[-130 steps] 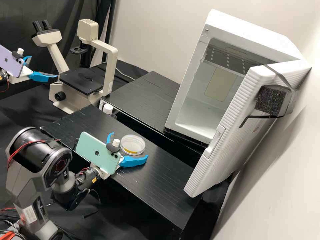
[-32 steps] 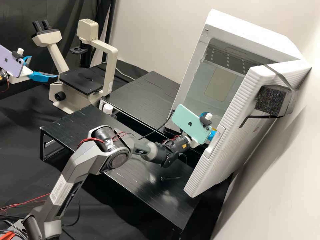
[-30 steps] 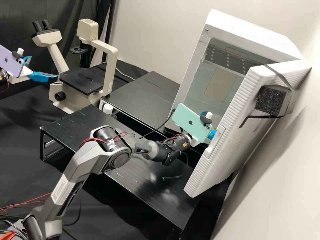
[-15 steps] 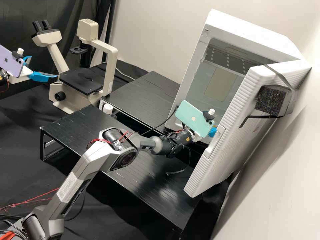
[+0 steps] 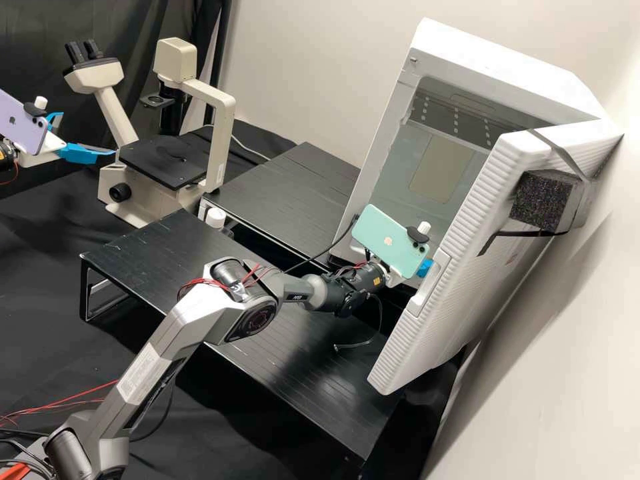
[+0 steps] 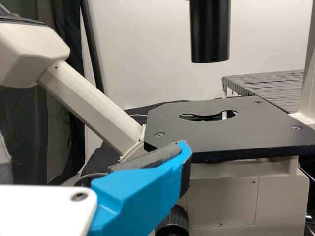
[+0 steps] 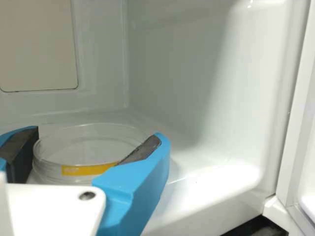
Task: Return the petri dish to the incubator.
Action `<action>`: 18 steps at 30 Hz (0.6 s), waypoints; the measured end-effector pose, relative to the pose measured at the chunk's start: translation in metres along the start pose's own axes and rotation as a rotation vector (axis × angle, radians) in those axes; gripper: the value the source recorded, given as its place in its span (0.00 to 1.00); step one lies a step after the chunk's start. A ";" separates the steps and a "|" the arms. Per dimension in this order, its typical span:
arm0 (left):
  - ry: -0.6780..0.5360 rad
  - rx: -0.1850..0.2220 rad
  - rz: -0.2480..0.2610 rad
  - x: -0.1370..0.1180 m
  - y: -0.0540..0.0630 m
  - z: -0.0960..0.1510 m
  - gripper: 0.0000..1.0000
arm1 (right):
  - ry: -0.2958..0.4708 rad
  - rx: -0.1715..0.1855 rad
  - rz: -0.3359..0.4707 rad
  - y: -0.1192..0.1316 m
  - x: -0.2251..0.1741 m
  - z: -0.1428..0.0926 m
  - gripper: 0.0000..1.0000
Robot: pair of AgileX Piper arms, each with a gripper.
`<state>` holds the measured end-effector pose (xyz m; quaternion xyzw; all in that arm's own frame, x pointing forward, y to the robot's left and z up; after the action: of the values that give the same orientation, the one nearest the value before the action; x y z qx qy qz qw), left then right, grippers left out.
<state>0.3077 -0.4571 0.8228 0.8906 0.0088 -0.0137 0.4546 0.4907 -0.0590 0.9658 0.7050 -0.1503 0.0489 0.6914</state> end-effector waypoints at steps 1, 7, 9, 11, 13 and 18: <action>0.000 0.000 0.000 0.000 0.000 0.000 1.00 | 0.001 0.000 -0.001 -0.001 0.000 -0.001 1.00; 0.000 0.000 0.000 0.000 0.000 0.000 1.00 | 0.002 -0.015 -0.002 -0.001 0.000 -0.001 1.00; 0.000 0.000 0.000 0.000 0.000 0.000 1.00 | 0.002 -0.017 -0.002 -0.001 0.000 -0.001 1.00; 0.000 0.000 0.000 0.000 0.000 0.000 1.00 | 0.002 -0.017 -0.002 -0.001 0.000 -0.001 1.00; 0.000 0.000 0.000 0.000 0.000 0.000 1.00 | 0.003 -0.023 -0.003 -0.001 0.000 -0.001 1.00; 0.000 0.000 0.000 0.000 0.000 0.000 1.00 | 0.010 -0.022 0.002 -0.003 -0.003 0.001 1.00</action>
<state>0.3077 -0.4571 0.8228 0.8906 0.0088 -0.0137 0.4546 0.4882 -0.0593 0.9618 0.6967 -0.1482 0.0513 0.7000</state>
